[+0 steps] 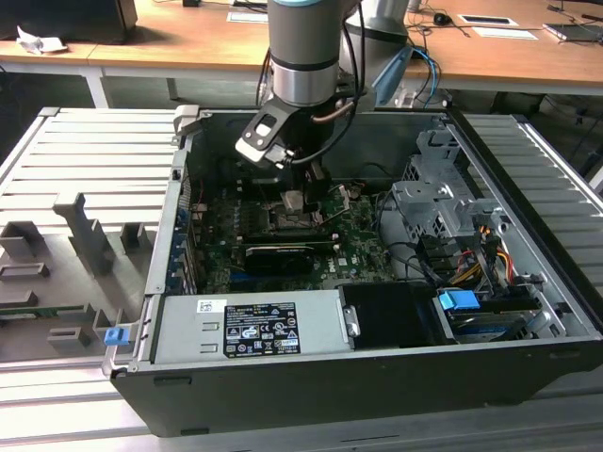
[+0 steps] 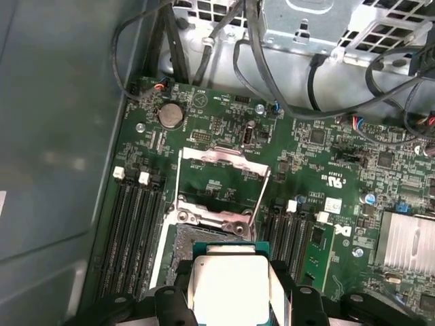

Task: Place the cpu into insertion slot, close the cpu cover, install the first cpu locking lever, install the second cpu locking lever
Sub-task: 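Place the cpu into insertion slot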

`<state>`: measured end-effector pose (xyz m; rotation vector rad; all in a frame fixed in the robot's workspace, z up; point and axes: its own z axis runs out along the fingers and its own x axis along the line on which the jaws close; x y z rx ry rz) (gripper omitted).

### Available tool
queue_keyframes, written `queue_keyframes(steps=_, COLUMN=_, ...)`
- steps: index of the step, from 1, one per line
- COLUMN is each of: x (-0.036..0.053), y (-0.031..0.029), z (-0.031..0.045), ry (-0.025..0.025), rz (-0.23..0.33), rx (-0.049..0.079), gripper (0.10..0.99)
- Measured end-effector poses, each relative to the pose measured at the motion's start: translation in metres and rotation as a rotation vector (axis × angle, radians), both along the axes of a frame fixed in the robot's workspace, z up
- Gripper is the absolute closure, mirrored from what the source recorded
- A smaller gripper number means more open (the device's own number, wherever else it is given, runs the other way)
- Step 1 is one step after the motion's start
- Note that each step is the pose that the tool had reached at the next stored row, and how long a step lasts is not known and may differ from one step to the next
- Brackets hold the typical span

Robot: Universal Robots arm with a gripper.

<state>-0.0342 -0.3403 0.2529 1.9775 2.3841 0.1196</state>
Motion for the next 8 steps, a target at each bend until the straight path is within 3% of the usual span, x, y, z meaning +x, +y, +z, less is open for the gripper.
queue_keyframes(steps=4, x=0.0000, y=0.0000, z=-0.0049, ry=0.0002, rz=-0.082, rx=0.000, gripper=0.557)
queue_keyframes(steps=8, x=-0.0012, y=0.0001, z=-0.0052, ry=-0.0001, rz=-0.091, rx=0.000, gripper=0.557)
